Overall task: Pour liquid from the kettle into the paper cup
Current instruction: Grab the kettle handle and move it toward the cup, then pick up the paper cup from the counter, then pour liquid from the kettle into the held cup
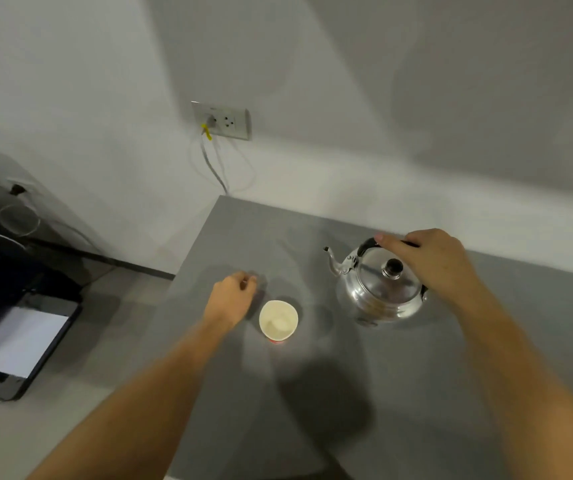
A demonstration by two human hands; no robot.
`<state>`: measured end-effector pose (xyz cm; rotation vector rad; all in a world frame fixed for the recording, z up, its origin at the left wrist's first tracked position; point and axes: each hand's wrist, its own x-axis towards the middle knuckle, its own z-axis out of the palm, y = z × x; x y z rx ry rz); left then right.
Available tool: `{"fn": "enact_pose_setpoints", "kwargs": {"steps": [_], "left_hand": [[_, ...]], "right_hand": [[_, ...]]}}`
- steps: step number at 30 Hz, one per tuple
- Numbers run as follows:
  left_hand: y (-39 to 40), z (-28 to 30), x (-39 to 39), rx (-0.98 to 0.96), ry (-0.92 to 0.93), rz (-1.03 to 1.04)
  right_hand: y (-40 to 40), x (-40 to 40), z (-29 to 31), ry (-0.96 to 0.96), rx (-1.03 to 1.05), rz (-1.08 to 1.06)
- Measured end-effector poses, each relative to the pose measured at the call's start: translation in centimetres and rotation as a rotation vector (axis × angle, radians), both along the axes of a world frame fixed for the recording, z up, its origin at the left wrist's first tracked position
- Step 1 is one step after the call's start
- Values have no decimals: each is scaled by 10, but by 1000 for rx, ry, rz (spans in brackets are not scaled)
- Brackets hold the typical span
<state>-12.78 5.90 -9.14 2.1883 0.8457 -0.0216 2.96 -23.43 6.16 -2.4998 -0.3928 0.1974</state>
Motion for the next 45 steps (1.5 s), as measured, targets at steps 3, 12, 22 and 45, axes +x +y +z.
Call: {"fn": "enact_pose_setpoints", "kwargs": {"steps": [3,12,22,45], "left_hand": [[-8,-11,-23,-62,-7,-12],[-35,-26,-62,-256,-83,-116],[-54,-29,-55,-398,-239,-171],[-67,-27,-47,-455,-285,-75]], "right_hand": [[0,-24,3,38,2,16],[8,-74,5,48,-93,72],[29,-99,2,44,-150,130],[79,-100,26,-28,-488,235]]}}
